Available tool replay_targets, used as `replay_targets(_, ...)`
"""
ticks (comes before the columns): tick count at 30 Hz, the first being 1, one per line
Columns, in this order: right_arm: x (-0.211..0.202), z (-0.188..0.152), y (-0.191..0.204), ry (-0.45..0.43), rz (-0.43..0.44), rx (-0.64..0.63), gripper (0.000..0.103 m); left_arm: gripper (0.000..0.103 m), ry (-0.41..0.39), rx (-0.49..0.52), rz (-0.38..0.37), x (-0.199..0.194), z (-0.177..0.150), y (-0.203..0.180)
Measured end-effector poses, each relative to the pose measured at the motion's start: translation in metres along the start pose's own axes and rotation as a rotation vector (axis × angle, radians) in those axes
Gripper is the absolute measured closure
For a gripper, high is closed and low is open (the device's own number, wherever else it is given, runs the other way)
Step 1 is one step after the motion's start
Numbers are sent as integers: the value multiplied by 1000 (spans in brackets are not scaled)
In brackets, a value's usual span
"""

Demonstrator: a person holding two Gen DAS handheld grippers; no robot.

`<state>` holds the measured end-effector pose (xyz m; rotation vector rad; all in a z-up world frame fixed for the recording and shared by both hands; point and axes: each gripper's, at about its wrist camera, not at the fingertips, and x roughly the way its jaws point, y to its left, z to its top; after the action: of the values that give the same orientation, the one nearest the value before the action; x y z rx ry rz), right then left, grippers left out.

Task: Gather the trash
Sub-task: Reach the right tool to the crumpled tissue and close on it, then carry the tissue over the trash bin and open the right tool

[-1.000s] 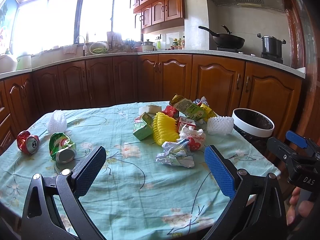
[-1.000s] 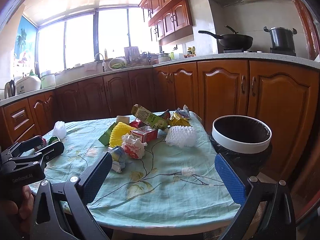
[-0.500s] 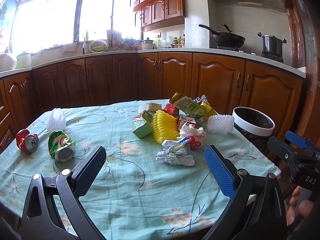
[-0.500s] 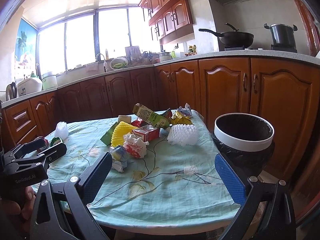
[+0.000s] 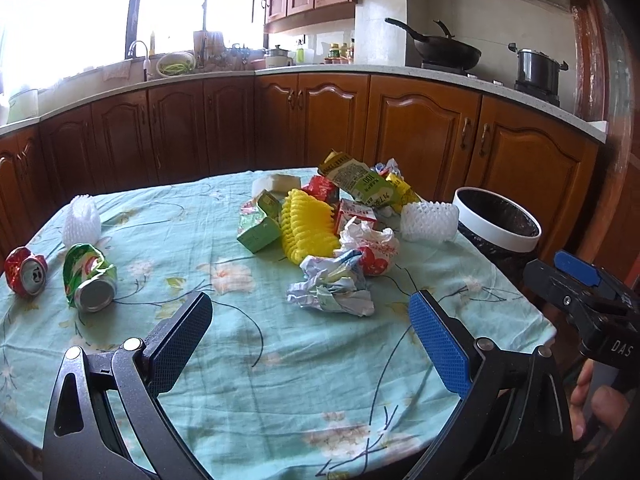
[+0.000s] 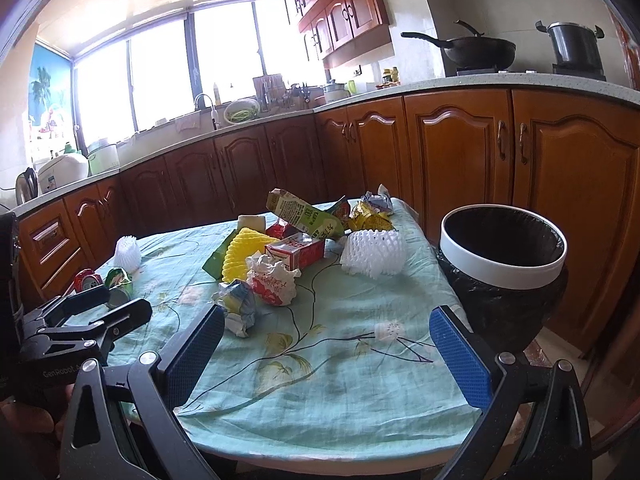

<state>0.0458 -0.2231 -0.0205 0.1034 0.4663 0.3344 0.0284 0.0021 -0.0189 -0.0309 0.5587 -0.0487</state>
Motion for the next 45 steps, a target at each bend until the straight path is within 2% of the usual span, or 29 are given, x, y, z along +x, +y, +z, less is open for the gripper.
replay_targets(3, 12, 6, -2, 28, 41, 3, 2, 2, 41, 13, -23, 13, 5, -4)
replay_targets(5, 21, 10, -3, 52, 79, 18, 9, 2, 64, 10, -39, 21, 8, -3)
replay_targets(7, 33, 14, -7, 87, 135, 52, 28, 3, 80, 2, -48, 29, 11, -1)
replay_targets(8, 40, 16, -10, 112, 162, 75, 33, 4, 90, -1, -53, 32, 13, 1)
replay_targets(10, 55, 20, -14, 156, 214, 111, 51, 11, 113, -4, -63, 40, 17, 3)
replay_targets(12, 69, 23, -15, 191, 249, 130, 57, 16, 139, -7, -78, 50, 19, 5)
replay_targets(17, 102, 30, -15, 263, 320, 165, 61, 24, 197, -12, -105, 74, 23, 8)
replay_targets(25, 148, 32, -10, 366, 375, 216, 61, 24, 297, 15, -119, 110, 23, 6)
replay_targets(26, 152, 31, -10, 375, 377, 217, 61, 27, 305, 17, -124, 113, 23, 6)
replay_targets(29, 166, 28, -9, 410, 390, 229, 61, 51, 334, 23, -149, 121, 21, 4)
replay_targets(30, 169, 26, -9, 421, 393, 232, 61, 56, 340, 22, -158, 122, 19, 4)
replay_targets(31, 171, 25, -8, 429, 401, 235, 65, 58, 338, 24, -163, 123, 19, 3)
replay_targets(33, 172, 24, -8, 430, 410, 235, 72, 70, 334, 26, -180, 122, 20, 3)
replay_targets(35, 168, 25, -8, 419, 409, 228, 75, 73, 324, 35, -182, 121, 21, 0)
replay_targets(36, 166, 25, -9, 414, 410, 227, 77, 80, 320, 39, -184, 119, 22, -1)
replay_targets(45, 123, 32, -39, 338, 364, 241, 79, 86, 287, 4, -222, 100, 34, 0)
